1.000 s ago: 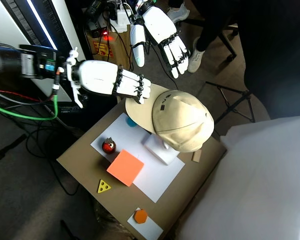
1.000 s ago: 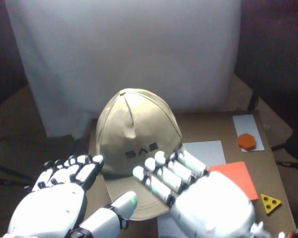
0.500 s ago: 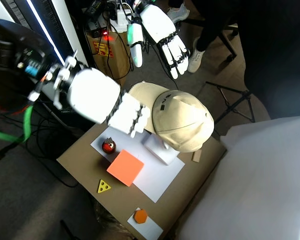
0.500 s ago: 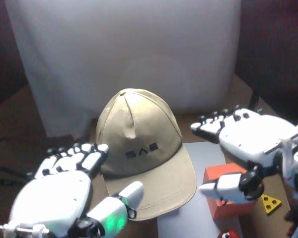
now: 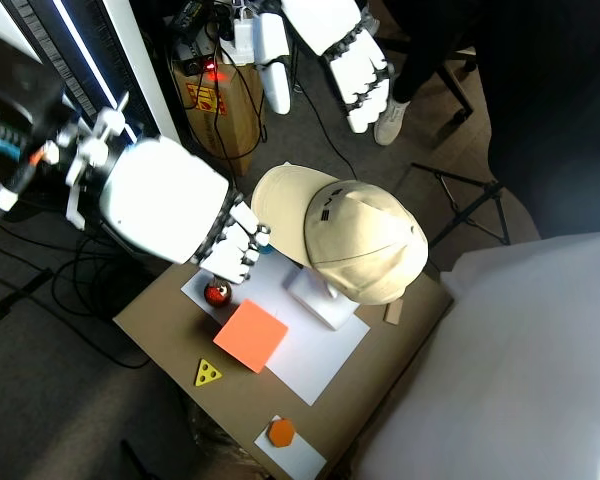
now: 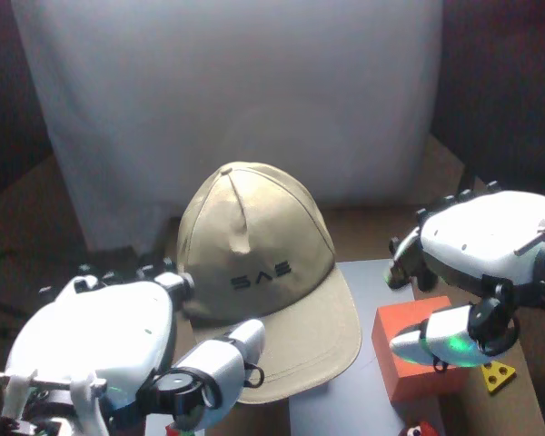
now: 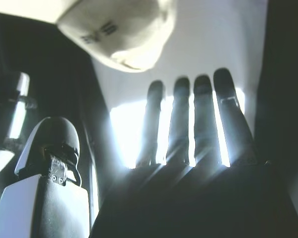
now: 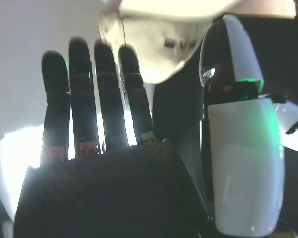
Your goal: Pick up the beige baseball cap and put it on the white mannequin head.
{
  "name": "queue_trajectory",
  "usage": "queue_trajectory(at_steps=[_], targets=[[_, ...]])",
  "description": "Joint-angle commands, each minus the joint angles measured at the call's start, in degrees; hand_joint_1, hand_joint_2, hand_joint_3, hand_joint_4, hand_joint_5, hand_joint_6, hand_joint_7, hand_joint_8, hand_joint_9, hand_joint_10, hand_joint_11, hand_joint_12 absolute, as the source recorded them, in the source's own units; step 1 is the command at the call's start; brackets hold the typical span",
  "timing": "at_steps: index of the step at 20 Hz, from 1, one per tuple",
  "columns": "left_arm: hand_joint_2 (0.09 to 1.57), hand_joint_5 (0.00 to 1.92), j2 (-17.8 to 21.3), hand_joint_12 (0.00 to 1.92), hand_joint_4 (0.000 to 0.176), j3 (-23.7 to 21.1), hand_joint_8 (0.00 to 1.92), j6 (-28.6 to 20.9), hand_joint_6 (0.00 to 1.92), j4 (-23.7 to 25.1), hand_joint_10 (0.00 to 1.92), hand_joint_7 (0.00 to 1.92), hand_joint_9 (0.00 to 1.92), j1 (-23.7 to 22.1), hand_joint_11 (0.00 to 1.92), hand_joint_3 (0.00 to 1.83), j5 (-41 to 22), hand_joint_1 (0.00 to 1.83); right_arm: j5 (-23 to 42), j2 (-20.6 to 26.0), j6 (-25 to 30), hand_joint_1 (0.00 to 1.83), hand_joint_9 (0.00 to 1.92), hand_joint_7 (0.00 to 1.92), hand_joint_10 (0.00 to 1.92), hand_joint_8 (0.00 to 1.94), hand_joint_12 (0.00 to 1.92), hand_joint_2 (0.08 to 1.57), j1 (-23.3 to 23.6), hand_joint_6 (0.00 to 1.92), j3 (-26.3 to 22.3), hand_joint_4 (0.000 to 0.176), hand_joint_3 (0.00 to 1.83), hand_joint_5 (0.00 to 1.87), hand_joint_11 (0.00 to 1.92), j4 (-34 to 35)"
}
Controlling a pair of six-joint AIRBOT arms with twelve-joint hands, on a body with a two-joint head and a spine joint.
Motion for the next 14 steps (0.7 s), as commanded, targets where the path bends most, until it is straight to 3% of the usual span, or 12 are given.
queue_trajectory(at_steps=[1,2,3,5,6,7,8,9,11,14], targets=[[1.18,0.86,-0.2,1.22,0.0,-0.5,0.61,0.7,0.15,3.4,0.85,0.83,0.74,-1.7,0.57,0.0,-4.1,0.33,2.6,0.6,-0.7,0.8,0.7,0.59,1.87,1.64,1.92,1.03,0.6,1.31,-0.8,0.0,0.0,0.64,0.79,-1.1],[1.16,0.53,-0.5,1.78,0.0,-1.0,1.68,1.9,1.51,2.1,1.83,0.64,0.69,-3.3,0.73,0.0,-4.2,0.5,2.8,0.8,-0.7,0.88,1.01,0.73,1.92,1.93,1.92,1.03,0.6,1.88,-1.3,0.0,0.0,0.69,1.21,-1.0],[1.13,0.56,-0.5,1.89,0.0,-1.7,1.87,3.1,1.81,0.4,1.9,0.7,0.79,-4.9,0.88,0.0,-4.9,0.63,3.2,0.4,-0.7,0.92,1.15,0.86,1.92,1.94,1.92,1.03,0.5,1.91,-1.3,0.0,0.0,0.78,1.42,-1.0],[1.1,0.74,-0.6,1.92,0.0,-2.5,1.92,3.7,1.92,-0.5,1.92,0.84,0.91,-6.7,1.04,0.0,-6.3,0.77,4.9,-0.6,-1.1,0.95,1.37,1.09,1.92,1.94,1.92,1.05,0.4,1.92,-0.9,0.0,0.0,0.96,1.7,-1.0],[1.1,0.92,-0.8,1.92,0.0,-2.7,1.92,4.1,1.92,-1.2,1.92,0.99,1.01,-7.7,1.13,0.0,-6.3,0.84,7.0,-0.8,-1.2,0.95,1.6,1.33,1.92,1.94,1.92,1.09,0.4,1.92,-0.9,0.0,0.01,1.17,1.9,-1.0],[1.11,1.02,-0.8,1.92,0.0,-2.8,1.92,4.4,1.92,-1.2,1.92,1.09,1.09,-7.9,1.19,0.0,-6.3,0.86,7.3,-0.7,-1.3,0.93,1.72,1.44,1.92,1.94,1.92,1.13,0.4,1.92,-0.9,0.0,0.0,1.27,1.92,-0.9],[1.11,1.02,-0.8,1.92,0.0,-2.9,1.92,4.5,1.92,-1.2,1.92,1.09,1.09,-8.0,1.19,0.0,-6.3,0.86,7.3,-0.7,-1.5,0.93,1.72,1.44,1.92,1.94,1.92,1.13,0.4,1.92,-0.9,0.0,0.0,1.27,1.92,-0.8],[1.12,1.17,-0.8,1.92,0.0,-3.0,1.92,4.5,1.92,-1.2,1.92,1.28,1.27,-7.9,1.32,0.0,-6.3,0.89,7.4,-0.7,-1.9,0.86,1.84,1.59,1.92,1.94,1.92,1.22,0.2,1.92,-0.9,0.167,0.01,1.43,1.92,-0.8],[1.12,1.22,-0.7,1.92,0.0,-3.1,1.92,3.6,1.92,-1.2,1.92,1.35,1.38,-7.8,1.42,0.0,-6.3,0.91,7.5,-0.7,-2.3,0.82,1.86,1.63,1.92,1.94,1.92,1.29,-0.3,1.92,-0.8,0.176,0.03,1.47,1.92,-0.8],[1.17,1.22,-0.2,1.92,0.0,-3.3,1.92,2.2,1.92,-1.4,1.92,1.35,1.37,-7.7,1.45,0.01,-6.3,0.87,7.3,-0.7,-2.5,0.82,1.85,1.64,1.92,1.94,1.92,1.34,-0.4,1.92,-0.9,0.176,0.04,1.47,1.92,-0.8]])
